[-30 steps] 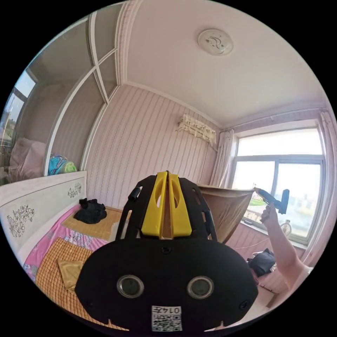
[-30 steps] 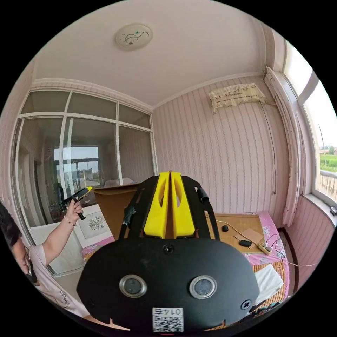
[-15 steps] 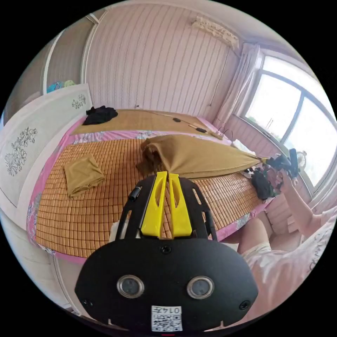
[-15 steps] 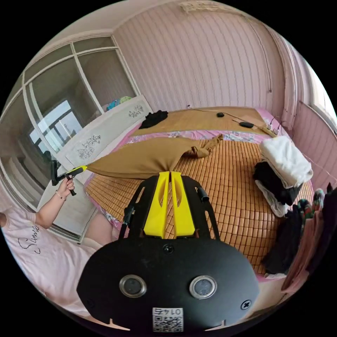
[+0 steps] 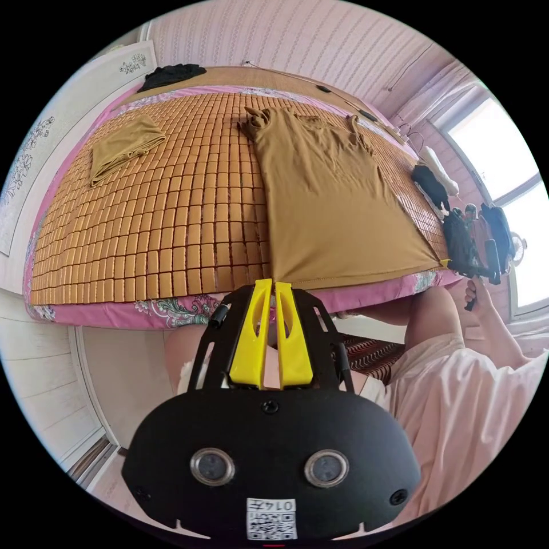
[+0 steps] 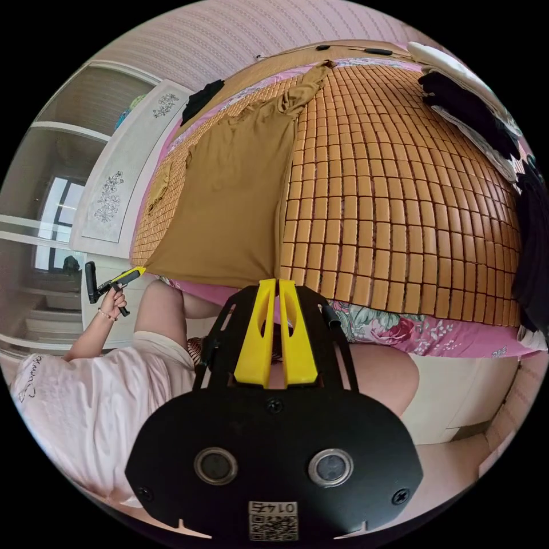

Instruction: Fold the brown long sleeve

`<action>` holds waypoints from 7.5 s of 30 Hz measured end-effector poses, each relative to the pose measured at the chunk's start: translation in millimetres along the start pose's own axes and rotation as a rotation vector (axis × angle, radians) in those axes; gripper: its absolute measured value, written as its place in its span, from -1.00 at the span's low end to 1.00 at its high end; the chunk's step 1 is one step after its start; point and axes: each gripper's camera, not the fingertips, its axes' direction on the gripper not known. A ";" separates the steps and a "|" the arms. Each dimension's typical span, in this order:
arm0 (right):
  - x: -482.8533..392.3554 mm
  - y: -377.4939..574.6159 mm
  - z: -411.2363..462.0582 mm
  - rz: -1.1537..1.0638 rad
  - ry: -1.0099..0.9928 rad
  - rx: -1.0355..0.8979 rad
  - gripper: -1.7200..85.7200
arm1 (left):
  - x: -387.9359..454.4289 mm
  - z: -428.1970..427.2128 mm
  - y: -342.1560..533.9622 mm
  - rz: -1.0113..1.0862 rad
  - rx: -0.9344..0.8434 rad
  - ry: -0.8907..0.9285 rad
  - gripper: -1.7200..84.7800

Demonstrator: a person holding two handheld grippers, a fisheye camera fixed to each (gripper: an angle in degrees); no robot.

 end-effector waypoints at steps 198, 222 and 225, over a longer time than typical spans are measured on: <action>222.8 248.4 -34.1 0.898 -0.019 0.629 -0.83 | 208.4 467.5 -575.6 0.786 -0.132 0.096 -0.95; 203.3 275.0 -46.8 0.991 -0.132 0.357 -0.95 | 197.5 426.8 -546.7 0.970 -0.027 0.230 -0.98; 218.4 287.9 -70.0 1.004 -0.156 0.445 -0.92 | 189.3 424.8 -560.5 0.882 0.005 0.248 -0.98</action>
